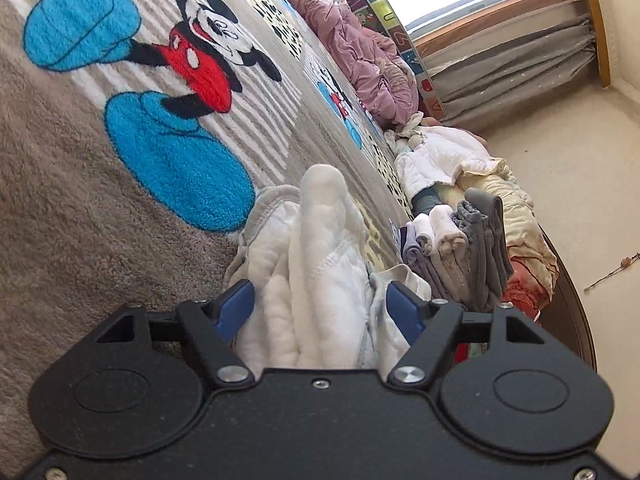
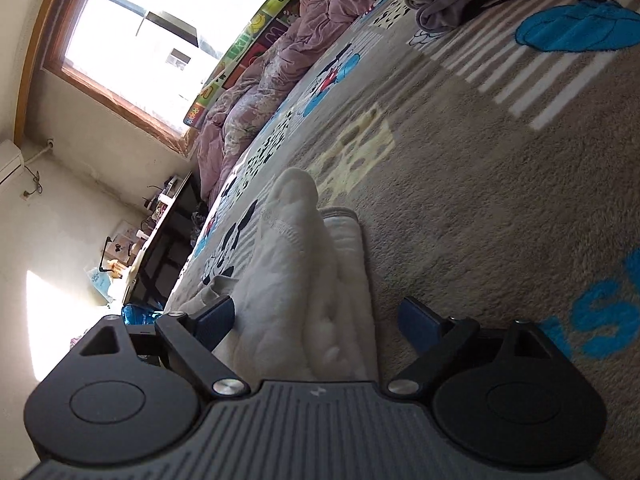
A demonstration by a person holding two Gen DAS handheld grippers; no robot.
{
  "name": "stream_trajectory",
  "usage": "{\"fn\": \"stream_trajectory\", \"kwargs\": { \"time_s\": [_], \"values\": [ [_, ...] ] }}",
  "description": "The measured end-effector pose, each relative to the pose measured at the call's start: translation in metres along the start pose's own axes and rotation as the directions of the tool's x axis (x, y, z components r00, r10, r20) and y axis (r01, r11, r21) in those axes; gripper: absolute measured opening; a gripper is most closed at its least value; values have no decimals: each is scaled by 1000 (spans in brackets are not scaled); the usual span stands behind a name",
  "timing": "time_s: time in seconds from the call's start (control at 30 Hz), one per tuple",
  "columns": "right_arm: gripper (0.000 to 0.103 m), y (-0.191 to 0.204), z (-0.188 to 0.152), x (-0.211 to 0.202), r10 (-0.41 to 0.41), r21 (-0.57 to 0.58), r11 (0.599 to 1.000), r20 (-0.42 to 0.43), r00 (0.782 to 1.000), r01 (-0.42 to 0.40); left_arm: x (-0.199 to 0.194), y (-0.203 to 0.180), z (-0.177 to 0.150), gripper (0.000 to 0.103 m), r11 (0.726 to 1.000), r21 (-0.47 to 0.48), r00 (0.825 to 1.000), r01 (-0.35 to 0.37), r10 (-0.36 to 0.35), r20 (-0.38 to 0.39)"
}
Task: Fold clothes
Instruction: 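Grasp the folded sweatshirt with both grippers and lift it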
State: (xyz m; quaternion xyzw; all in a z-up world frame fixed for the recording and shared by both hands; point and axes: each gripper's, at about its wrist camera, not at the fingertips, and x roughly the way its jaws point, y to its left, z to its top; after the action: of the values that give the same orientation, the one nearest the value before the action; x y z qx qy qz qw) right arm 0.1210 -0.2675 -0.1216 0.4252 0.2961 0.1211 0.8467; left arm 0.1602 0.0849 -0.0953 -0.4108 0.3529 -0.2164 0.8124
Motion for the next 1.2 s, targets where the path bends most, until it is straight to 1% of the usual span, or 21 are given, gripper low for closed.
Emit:
{"fn": "stream_trajectory", "kwargs": {
  "time_s": [0.03, 0.1, 0.13, 0.2, 0.3, 0.4, 0.5, 0.53, 0.57, 0.6, 0.63, 0.67, 0.73, 0.77, 0.8, 0.9, 0.97, 1.0, 1.03, 1.1, 1.2],
  "values": [
    [80, 0, 0, 4, 5, 5, 1000, -3, 1000, -5, 1, 0, 0, 67, 1000, -6, 1000, 1, -1, -1],
    [68, -1, 1, 10, 18, 20, 1000, -7, 1000, -17, 1, 2, 0, 54, 1000, -17, 1000, -5, 4, -1],
    [67, -1, 1, 13, 24, 28, 999, -10, 1000, -24, 0, 2, -1, 52, 1000, -23, 1000, 2, -2, 3],
    [60, -2, 0, 15, 39, 45, 998, -3, 999, -39, -3, 2, -3, 38, 999, -36, 1000, 17, -17, 13],
    [52, -1, 3, 10, 116, 104, 988, 6, 993, -116, -33, -7, -4, 32, 997, -48, 996, 53, -49, 80],
    [50, 21, 4, 4, 241, 89, 967, -20, 970, -239, -79, -19, -2, 32, 996, -40, 984, 75, -68, 162],
    [50, 45, 1, 10, 290, 82, 956, -102, 952, -282, -117, -7, -12, 31, 991, -123, 975, 56, -28, 219],
    [52, 48, -2, 16, 244, 50, 970, -120, 962, -240, -118, 1, -17, 31, 989, -150, 977, 15, 17, 211],
    [61, 50, -5, 22, 178, 7, 984, -131, 975, -179, -113, 11, -22, 37, 985, -165, 981, -50, 79, 178],
    [66, 51, -8, 29, 112, -36, 992, -139, 984, -118, -109, 20, -26, 51, 978, -179, 980, -106, 133, 148],
    [67, 48, -12, 34, 47, -51, 997, -145, 988, -55, -110, 28, -27, 54, 973, -206, 981, -106, 136, 139],
    [67, 41, -16, 34, 30, -31, 999, -144, 989, -34, -112, 34, -29, 58, 968, -230, 982, -102, 135, 133],
    [73, 30, -25, 20, 76, 25, 997, -110, 991, -74, -123, 28, -26, 65, 978, -194, 982, -77, 108, 157],
    [77, 27, -30, 13, 86, 31, 996, -95, 992, -84, -125, 28, -27, 75, 979, -191, 983, -65, 95, 155],
    [78, 24, -34, 6, 96, 36, 995, -80, 992, -93, -126, 28, -27, 78, 981, -189, 985, -53, 82, 152],
    [79, 18, -40, 4, 122, 49, 992, -86, 989, -118, -118, 34, -32, 79, 976, -216, 992, -15, 41, 116],
    [78, 19, -40, 10, 124, 44, 992, -97, 988, -121, -111, 34, -34, 77, 979, -203, 991, -27, 53, 127],
    [71, 19, -40, 14, 124, 52, 991, -107, 986, -119, -108, 35, -34, 70, 980, -196, 989, -32, 59, 132],
    [68, 19, -40, 19, 124, 63, 991, -117, 985, -117, -104, 35, -35, 66, 981, -190, 988, -38, 65, 138],
    [61, 20, -39, 26, 128, 84, 990, -133, 983, -118, -97, 36, -36, 52, 983, -180, 986, -47, 74, 149],
    [57, 26, -36, 28, 155, 102, 985, -142, 978, -142, -106, 42, -36, 44, 972, -235, 984, 20, 23, 177]
  ]
}}
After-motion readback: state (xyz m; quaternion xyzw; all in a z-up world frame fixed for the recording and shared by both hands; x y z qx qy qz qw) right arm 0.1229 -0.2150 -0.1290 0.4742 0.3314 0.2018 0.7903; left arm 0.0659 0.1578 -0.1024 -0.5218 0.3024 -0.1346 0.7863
